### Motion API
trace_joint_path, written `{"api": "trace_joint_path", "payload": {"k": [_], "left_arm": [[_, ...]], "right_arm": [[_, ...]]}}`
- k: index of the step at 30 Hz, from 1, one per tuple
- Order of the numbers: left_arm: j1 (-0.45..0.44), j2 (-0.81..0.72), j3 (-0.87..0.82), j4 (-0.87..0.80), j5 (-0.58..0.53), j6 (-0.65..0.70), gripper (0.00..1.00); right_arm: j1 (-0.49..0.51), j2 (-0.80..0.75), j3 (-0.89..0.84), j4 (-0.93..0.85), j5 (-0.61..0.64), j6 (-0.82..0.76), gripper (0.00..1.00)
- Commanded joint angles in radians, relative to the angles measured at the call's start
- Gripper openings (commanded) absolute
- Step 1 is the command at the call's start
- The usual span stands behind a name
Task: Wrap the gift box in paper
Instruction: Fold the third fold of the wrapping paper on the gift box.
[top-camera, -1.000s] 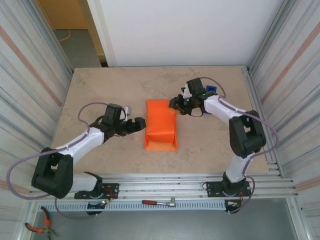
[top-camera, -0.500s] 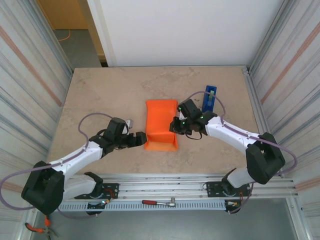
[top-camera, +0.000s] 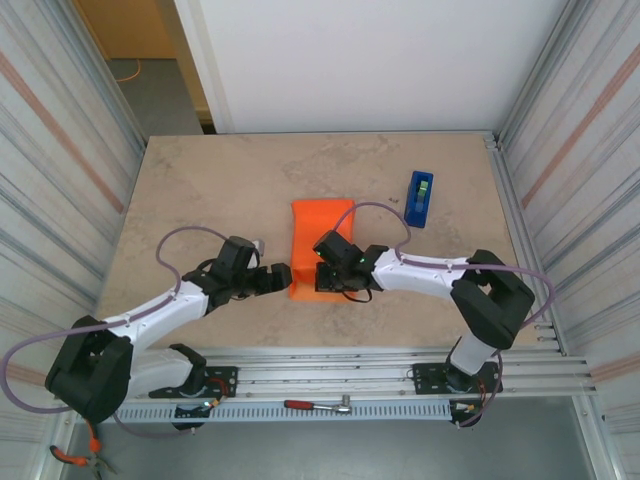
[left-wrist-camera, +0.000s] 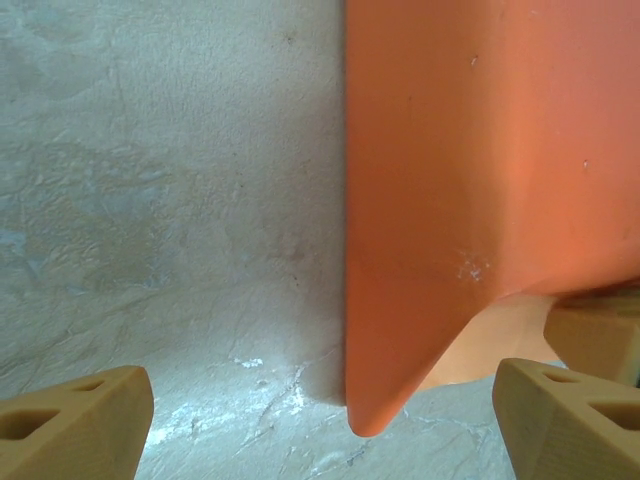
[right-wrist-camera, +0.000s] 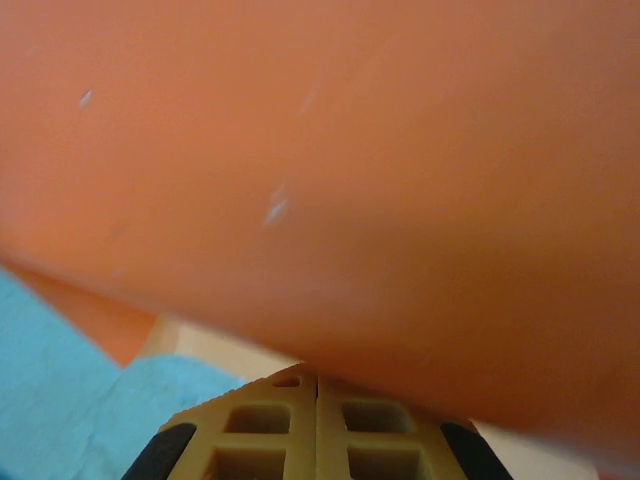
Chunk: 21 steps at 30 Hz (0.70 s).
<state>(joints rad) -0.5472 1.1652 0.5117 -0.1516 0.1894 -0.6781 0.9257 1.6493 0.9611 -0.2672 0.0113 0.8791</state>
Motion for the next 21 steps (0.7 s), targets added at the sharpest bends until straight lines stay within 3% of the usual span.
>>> {"api": "trace_joint_path", "payload": {"k": [1,12,21], "left_arm": [[-0.011,0.001,0.004,-0.007,-0.027,-0.004,0.88],[-0.077,0.075,0.042,0.035,-0.072,0.031,0.88],[-0.154,0.179,0.117,0.089,-0.159,0.050,0.88]], "right_arm": [[-0.021,0.022,-0.019,0.057,0.112,0.018,0.00],[-0.089,0.083,-0.039,0.107,-0.029,-0.040,0.00],[-0.082,-0.143,-0.098,0.031,-0.052,-0.013,0.00]]}}
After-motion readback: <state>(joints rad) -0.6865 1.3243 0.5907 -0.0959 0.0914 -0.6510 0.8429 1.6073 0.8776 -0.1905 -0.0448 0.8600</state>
